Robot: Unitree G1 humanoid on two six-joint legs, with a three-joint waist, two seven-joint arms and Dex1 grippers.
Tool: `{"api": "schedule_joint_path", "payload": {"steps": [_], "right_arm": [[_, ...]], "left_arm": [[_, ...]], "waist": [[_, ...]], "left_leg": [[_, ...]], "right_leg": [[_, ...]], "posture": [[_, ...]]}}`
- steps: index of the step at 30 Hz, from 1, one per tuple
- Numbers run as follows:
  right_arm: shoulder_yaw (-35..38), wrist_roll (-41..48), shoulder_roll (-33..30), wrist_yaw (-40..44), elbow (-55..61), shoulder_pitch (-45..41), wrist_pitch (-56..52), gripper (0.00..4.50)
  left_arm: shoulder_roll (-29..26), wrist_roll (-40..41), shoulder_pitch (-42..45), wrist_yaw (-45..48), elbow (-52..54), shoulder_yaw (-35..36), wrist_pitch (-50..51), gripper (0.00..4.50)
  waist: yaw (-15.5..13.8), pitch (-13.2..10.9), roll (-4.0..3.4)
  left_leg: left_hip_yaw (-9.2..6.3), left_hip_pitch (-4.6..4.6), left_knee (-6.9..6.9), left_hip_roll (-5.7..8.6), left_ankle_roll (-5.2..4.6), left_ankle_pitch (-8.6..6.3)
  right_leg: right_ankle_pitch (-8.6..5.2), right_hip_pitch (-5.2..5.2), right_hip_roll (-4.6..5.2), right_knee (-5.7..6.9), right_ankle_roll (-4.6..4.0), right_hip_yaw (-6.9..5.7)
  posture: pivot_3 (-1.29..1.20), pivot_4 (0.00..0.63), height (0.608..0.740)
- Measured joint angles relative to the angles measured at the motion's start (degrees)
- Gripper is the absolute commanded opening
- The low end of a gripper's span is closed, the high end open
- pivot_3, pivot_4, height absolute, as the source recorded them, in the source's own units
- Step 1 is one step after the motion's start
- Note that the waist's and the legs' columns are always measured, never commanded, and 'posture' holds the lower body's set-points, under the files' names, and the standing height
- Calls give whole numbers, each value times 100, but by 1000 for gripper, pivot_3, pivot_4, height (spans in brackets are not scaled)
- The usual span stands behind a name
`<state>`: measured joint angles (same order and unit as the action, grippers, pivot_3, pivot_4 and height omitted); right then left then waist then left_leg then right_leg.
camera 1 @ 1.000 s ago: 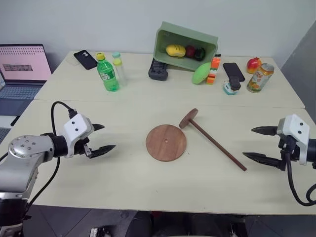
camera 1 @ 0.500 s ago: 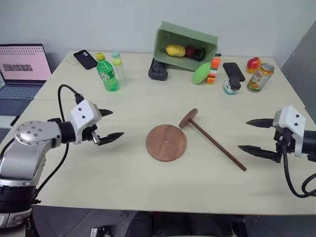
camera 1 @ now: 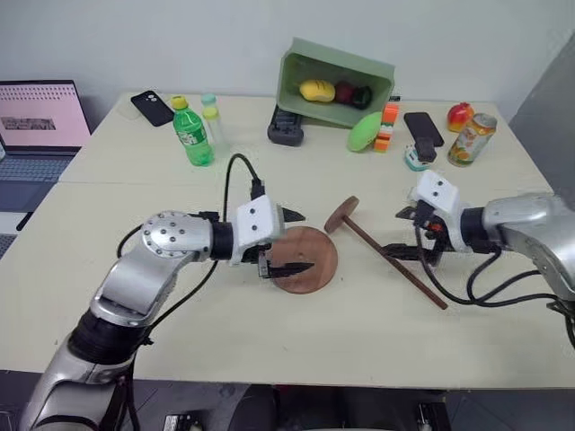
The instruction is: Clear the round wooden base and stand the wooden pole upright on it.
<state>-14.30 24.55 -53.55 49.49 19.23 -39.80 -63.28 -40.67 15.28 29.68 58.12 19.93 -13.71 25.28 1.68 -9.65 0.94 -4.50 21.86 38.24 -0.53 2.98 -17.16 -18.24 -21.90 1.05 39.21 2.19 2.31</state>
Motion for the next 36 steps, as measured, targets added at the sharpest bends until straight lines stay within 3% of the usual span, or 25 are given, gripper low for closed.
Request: {"api": "schedule_joint_path", "payload": {"steps": [7,9,14,18,33,36], "right_arm": [[-1063,-371,724,-61,-1250,-1095,-650,4500],[-1621,-608,1209,127,-2321,-1732,-697,4500],[-2272,-894,1751,649,-3621,-2411,-585,4500],[-2515,-1093,1954,1074,-4271,-2743,-428,3829],[-2475,-1436,2318,1650,-4923,-2934,-527,310],[-2275,-1426,2384,1608,-4931,-2934,-733,247]], "left_arm": [[371,-513,192,-122,-375,-393,-480,4379],[395,-787,125,-262,-485,-445,-637,4379],[472,-1129,-140,-488,-470,-532,-817,4379],[483,-1184,-294,-529,-446,-511,-817,4500],[497,-1241,-352,-587,-461,-506,-843,4500],[493,-1235,-341,-521,-484,-497,-867,4500]], "waist": [[8,0,0],[48,-1,-2],[46,-1,-3],[17,-2,-3],[39,-1,-5],[38,-1,-5]], "left_leg": [[6,27,22,-1,0,0],[13,29,40,3,-2,-1],[7,33,53,3,-6,-3],[4,46,60,7,-6,-3],[10,106,72,2,7,5],[11,106,72,3,7,4]], "right_leg": [[0,-37,2,32,0,6],[0,-44,2,51,0,14],[0,-47,3,66,0,8],[0,-53,5,67,0,5],[0,-133,12,102,0,11],[0,-133,12,103,0,12]], "posture": [[0,150,740],[0,150,740],[0,150,740],[0,150,740],[0,150,740],[0,150,740]]}}
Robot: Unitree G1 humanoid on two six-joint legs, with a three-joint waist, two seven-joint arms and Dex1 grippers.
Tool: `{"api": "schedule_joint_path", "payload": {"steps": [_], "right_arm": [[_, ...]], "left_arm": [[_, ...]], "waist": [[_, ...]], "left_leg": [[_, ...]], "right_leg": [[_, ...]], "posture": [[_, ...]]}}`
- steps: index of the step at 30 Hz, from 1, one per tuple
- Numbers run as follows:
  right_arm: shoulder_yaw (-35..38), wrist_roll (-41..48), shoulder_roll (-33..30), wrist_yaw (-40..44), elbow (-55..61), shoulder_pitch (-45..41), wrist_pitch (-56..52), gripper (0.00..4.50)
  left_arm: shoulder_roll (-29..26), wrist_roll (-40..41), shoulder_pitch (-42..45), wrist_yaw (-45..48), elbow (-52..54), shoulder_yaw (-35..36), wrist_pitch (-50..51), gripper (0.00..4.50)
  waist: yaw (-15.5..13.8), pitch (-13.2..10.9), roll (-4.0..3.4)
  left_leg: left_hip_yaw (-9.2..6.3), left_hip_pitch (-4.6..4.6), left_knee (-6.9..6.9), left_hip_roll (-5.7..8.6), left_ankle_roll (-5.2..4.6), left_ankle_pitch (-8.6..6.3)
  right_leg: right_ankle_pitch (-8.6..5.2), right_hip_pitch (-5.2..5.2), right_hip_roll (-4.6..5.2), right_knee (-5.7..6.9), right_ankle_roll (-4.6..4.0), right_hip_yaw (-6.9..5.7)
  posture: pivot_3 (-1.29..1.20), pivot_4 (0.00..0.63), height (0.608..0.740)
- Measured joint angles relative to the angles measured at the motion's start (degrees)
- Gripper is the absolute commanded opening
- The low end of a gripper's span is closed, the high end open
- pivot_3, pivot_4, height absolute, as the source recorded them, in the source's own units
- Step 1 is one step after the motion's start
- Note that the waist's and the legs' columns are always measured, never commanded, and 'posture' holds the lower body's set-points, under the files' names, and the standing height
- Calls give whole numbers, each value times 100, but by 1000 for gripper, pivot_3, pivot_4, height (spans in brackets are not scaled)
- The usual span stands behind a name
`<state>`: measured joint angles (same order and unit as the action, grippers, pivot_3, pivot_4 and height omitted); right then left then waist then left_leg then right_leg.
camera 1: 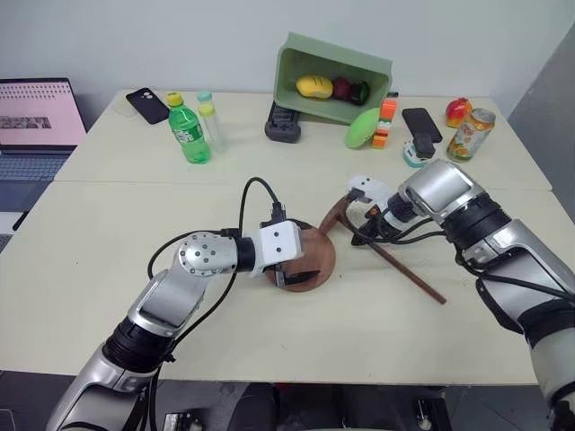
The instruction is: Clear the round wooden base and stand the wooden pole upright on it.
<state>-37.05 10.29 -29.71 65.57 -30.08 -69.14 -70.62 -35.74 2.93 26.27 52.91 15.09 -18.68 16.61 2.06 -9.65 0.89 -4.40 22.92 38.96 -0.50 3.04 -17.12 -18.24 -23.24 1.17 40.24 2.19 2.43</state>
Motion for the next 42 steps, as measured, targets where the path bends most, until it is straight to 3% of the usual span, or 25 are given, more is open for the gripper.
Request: {"api": "schedule_joint_path", "payload": {"steps": [6,10,14,17,21,25,33,42], "right_arm": [[713,176,-163,-224,588,20,-268,246],[2398,618,-382,-726,2291,176,-317,246],[3783,1133,0,-1279,3800,761,-270,246],[4393,1415,727,-1792,5165,1807,447,246],[4420,1638,1545,-2228,6038,2533,1524,246],[4120,1629,1949,-2439,6071,3031,2490,246],[3320,1337,2100,-2513,5364,3432,3824,246],[3017,1294,2109,-2601,5011,3484,4422,246]], "left_arm": [[-118,67,-2,62,-121,181,-41,4500],[-360,437,-218,161,-99,784,253,4500],[-690,775,-537,250,29,1291,543,4500],[-1296,973,-1082,563,114,1717,565,4500],[-1675,1317,-1412,986,266,2106,543,4500],[-1867,1389,-1489,1186,259,2129,445,4500],[-1909,1291,-1334,1175,244,2048,419,4500],[-1926,1206,-1306,1172,260,2014,437,4500]], "waist": [[-6,-1,-1],[-17,-1,-1],[-14,1,0],[11,-3,-6],[19,-4,-8],[-6,-4,-8],[47,-4,-8],[69,-4,-8]], "left_leg": [[0,5,0,0,-1,-1],[-3,9,-5,-9,-7,-4],[-7,7,-5,-11,-12,-7],[-3,5,-13,-16,-13,-7],[-6,1,-7,-11,-12,-7],[-5,-5,-4,-4,-11,-6],[-4,-8,-5,-9,-10,-5],[-7,-8,-6,-10,-10,-5]], "right_leg": [[0,-7,0,3,0,1],[0,-9,1,-2,0,-4],[0,-4,0,3,0,-7],[0,-9,-2,8,0,-3],[0,-3,-2,12,0,-7],[0,1,-10,18,0,-6],[-1,-1,-13,21,-2,-5],[-2,-1,-13,21,-2,-7]], "posture": [[0,150,740],[0,150,740],[0,150,740],[0,150,740],[0,150,740],[0,150,740],[0,150,740],[0,150,740]]}}
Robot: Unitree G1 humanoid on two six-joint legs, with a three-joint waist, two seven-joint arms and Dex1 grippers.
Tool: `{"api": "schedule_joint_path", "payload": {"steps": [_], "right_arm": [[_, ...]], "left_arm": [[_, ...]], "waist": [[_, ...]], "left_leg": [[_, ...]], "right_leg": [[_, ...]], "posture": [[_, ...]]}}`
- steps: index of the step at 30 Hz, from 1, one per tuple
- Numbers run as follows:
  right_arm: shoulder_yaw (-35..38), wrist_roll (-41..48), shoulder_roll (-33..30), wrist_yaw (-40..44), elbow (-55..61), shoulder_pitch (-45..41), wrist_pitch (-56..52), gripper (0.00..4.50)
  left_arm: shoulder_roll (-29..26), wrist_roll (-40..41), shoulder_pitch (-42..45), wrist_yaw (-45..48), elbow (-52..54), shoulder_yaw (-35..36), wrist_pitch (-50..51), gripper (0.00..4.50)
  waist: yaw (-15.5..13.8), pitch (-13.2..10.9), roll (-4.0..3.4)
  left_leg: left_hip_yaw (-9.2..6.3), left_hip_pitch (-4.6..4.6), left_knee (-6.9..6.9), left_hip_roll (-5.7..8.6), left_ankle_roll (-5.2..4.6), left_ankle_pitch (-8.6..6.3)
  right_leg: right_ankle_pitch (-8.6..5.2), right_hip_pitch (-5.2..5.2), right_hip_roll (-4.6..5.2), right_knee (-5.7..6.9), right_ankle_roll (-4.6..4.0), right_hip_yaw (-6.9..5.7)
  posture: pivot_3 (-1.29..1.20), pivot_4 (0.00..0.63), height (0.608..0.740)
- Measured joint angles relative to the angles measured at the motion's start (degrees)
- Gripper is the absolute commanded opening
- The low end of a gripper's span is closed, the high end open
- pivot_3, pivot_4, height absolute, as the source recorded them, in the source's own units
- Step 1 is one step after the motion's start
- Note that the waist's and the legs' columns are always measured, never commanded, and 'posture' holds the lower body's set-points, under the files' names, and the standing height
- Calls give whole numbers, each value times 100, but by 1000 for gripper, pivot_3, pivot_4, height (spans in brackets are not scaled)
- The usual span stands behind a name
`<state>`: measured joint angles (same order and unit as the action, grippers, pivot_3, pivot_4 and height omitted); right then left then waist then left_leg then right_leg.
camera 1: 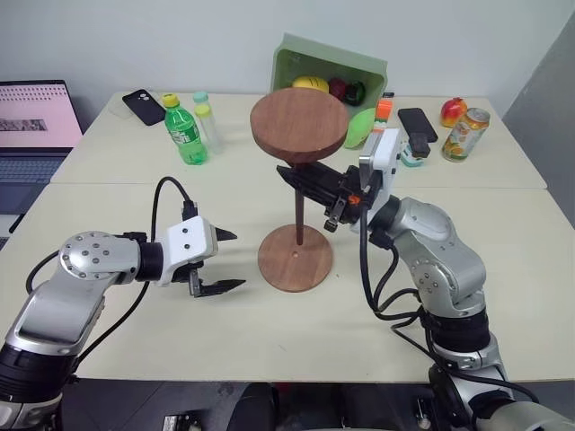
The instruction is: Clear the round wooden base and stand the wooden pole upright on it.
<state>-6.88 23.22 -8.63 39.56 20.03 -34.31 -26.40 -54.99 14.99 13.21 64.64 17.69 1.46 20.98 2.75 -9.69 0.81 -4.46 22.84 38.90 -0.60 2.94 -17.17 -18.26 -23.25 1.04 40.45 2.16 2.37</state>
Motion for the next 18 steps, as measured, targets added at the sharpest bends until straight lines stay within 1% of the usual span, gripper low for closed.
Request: {"api": "schedule_joint_path", "payload": {"steps": [9,18], "right_arm": [[-355,-73,71,-27,-260,177,338,246],[-402,-174,76,-87,-386,224,549,246]], "left_arm": [[2,52,117,95,45,-124,84,4500],[2,50,224,121,45,-130,96,4500]], "waist": [[5,0,0],[10,0,0]], "left_leg": [[-1,0,0,0,0,0],[-1,0,0,0,0,0]], "right_leg": [[0,0,0,1,0,0],[0,0,0,1,0,0]], "posture": [[0,150,740],[0,150,740]]}}
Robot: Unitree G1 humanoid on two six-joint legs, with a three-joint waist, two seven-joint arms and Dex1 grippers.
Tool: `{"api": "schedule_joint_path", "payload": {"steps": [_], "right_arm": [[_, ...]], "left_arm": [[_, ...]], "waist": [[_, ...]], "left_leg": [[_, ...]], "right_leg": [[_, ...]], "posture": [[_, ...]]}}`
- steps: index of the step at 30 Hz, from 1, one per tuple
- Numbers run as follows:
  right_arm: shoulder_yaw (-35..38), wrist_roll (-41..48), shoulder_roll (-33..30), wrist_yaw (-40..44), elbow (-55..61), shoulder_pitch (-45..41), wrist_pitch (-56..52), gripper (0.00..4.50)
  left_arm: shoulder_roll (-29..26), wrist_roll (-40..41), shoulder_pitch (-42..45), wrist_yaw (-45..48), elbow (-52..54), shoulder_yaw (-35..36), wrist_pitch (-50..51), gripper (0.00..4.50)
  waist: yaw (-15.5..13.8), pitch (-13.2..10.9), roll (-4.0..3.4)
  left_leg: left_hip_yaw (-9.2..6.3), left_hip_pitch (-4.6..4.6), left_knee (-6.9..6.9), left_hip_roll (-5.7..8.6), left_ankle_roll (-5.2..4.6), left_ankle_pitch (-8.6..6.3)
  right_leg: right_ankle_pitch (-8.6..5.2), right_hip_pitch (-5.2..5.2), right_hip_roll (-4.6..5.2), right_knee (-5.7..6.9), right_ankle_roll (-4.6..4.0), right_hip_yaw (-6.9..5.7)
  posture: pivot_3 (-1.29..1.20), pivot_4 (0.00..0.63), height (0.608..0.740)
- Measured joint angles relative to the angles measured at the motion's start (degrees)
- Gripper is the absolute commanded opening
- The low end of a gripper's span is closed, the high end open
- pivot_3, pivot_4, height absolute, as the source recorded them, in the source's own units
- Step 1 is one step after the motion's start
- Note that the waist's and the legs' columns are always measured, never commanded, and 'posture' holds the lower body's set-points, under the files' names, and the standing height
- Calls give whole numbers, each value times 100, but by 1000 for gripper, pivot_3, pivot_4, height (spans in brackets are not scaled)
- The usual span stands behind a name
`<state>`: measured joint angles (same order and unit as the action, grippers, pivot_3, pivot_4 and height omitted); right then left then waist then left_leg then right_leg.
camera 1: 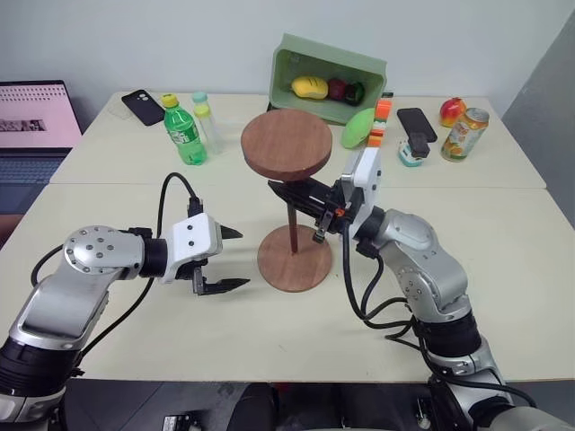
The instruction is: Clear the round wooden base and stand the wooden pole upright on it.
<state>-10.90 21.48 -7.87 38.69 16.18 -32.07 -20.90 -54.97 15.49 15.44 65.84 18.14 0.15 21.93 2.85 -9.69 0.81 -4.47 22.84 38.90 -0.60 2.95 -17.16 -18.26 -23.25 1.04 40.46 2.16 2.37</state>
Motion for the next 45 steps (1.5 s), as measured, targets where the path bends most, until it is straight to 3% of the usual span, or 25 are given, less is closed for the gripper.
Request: {"api": "schedule_joint_path", "payload": {"steps": [45], "right_arm": [[-264,-226,-63,118,-394,151,633,246]], "left_arm": [[7,-39,-2,73,-50,-81,-131,4500]], "waist": [[0,0,0]], "left_leg": [[1,-1,0,0,0,0]], "right_leg": [[0,0,0,3,0,1]], "posture": [[0,150,740]]}}
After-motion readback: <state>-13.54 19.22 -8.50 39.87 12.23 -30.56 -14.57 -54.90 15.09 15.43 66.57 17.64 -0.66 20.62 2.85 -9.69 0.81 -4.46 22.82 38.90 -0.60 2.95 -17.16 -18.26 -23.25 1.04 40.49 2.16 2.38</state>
